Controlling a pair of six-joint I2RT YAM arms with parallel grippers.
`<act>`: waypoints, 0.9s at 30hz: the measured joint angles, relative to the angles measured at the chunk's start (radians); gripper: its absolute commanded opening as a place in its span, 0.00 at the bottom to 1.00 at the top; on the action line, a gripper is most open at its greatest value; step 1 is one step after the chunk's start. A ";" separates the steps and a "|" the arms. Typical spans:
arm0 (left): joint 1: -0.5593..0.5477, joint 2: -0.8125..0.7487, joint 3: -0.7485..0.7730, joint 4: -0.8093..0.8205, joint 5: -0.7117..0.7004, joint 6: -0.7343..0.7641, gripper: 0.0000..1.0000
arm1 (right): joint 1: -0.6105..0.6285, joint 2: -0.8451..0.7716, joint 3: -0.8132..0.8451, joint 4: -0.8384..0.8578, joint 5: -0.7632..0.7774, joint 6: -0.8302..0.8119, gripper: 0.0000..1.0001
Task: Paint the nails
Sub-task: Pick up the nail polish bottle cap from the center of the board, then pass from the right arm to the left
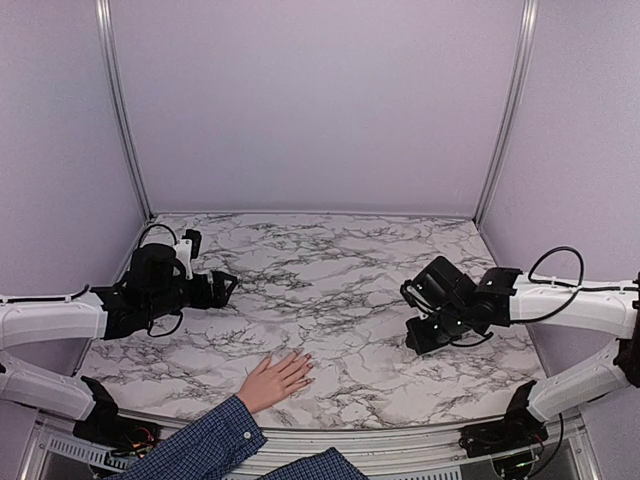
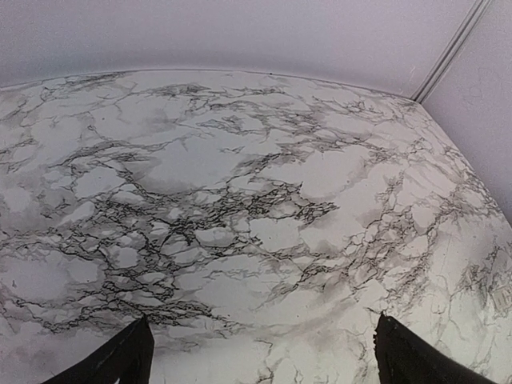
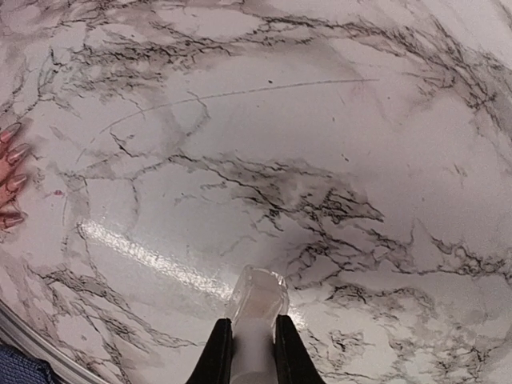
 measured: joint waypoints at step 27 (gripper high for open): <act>-0.397 0.143 -0.071 0.472 0.401 0.298 0.81 | 0.240 0.164 0.477 0.029 -0.412 -0.585 0.00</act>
